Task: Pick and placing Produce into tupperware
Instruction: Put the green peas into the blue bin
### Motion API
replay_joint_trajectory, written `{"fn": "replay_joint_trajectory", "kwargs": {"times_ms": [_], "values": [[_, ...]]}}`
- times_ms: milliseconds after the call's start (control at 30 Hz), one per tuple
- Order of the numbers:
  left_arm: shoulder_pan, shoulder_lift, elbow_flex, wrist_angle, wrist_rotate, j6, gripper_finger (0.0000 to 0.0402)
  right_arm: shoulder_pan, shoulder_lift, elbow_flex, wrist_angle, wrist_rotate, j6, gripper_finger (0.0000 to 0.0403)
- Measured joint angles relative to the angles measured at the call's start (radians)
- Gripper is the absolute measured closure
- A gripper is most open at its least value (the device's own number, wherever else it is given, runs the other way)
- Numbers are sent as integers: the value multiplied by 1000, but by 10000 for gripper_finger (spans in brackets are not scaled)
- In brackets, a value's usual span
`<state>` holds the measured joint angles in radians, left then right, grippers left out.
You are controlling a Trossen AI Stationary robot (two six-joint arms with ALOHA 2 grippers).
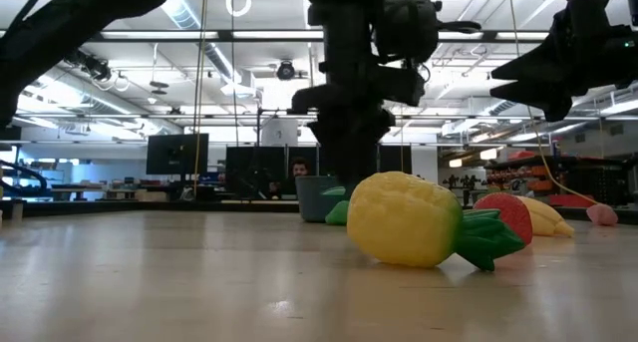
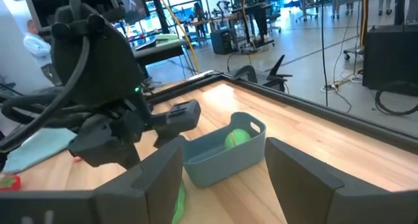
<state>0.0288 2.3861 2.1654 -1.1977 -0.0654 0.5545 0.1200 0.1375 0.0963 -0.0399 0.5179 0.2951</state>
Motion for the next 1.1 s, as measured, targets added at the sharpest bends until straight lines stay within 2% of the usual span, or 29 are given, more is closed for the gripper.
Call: {"fn": "replay_joint_trajectory", "kwargs": {"times_ms": [267,433,833,933,1100], "values": [[8,2,0,42,1,-20,152,0,0,0,1,-2,0,178],[21,31,2,48,62,-60,163,0,0,0,1,-3,0,178],[24,96,0,71,63,-64,173,0,10,0,-7,-3,0,178],[24,96,0,71,63,-62,193,0,14,0,-8,-3,0,178],[24,95,1,67,63,-60,257,0,15,0,-8,-3,0,178]]}}
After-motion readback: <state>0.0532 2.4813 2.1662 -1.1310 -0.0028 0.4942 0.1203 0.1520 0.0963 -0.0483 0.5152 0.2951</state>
